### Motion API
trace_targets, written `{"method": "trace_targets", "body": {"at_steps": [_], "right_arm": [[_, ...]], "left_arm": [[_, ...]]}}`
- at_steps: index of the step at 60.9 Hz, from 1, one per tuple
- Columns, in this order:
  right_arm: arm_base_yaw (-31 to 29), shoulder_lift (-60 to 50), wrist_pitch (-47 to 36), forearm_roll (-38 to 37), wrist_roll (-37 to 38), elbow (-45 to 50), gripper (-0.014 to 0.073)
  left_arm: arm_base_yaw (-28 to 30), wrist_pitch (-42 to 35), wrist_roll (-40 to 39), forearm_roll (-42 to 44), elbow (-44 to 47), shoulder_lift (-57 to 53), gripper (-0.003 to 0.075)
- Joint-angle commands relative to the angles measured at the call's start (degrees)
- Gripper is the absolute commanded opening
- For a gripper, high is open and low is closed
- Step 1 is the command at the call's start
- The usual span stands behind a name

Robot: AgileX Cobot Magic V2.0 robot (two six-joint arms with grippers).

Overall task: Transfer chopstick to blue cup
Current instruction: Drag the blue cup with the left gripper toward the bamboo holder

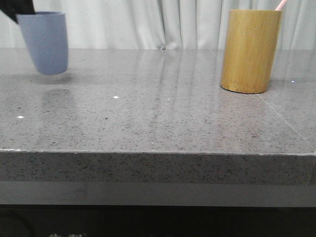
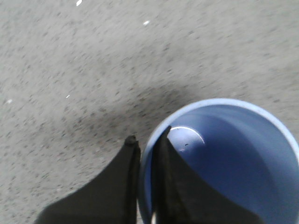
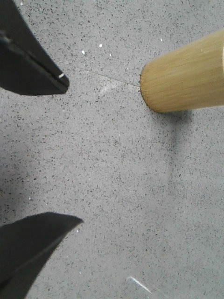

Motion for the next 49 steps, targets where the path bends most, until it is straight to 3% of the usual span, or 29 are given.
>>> {"method": "trace_targets", "body": {"at_steps": [1, 29, 49], "right_arm": [[-0.27, 0.17, -3.48, -0.51, -0.5, -1.79, 0.054], [-0.27, 0.17, -3.48, -0.51, -0.5, -1.79, 0.054], [-0.27, 0.17, -3.42, -0.51, -0.5, -1.79, 0.054]], "left_arm": [[-2.56, -1.33, 0.1, -2.16, -4.03, -2.79, -0.0019], [-18.43, -3.76, 0.1, -2.16, -5.56, -2.32, -0.0019], [-23.68, -8.2, 0.1, -1.63, -5.56, 1.47, -0.0019]]}}
